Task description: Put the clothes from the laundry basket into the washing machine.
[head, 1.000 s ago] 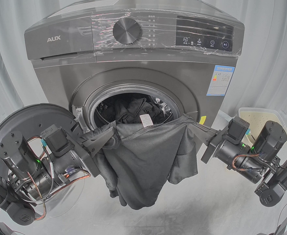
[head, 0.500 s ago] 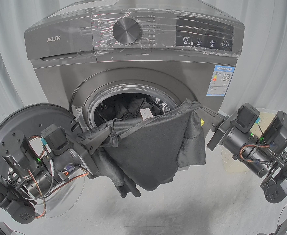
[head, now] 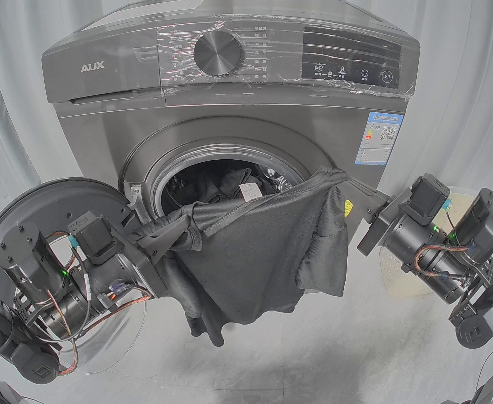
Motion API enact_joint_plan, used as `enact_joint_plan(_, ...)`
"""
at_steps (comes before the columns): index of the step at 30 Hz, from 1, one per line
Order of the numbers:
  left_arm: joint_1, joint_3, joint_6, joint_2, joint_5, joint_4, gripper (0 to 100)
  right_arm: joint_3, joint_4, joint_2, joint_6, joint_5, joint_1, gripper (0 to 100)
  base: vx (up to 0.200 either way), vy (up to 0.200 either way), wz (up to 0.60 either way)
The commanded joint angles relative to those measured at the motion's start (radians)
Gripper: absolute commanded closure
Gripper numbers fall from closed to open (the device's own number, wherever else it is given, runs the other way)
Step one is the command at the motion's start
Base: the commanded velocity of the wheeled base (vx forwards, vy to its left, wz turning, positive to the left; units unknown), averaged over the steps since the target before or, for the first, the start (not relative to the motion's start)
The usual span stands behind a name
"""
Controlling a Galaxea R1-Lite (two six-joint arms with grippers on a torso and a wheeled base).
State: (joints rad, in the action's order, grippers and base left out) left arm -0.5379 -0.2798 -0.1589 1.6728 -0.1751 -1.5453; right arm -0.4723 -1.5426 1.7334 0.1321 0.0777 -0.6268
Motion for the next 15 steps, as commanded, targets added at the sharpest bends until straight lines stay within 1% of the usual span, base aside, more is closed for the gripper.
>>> enact_joint_plan(1,-0.001,0.001,-0.002,-0.002,-0.001,-0.001,100,0.0,-0.001,0.0,0.0,0.001,-0.001,100,0.0,0.0,0.0)
enact_joint_plan(15,0.007,0.013,0.001,0.002,-0.004,0.001,100,0.0,-0.002,0.005,0.001,0.002,-0.001,100,0.0,0.0,0.0)
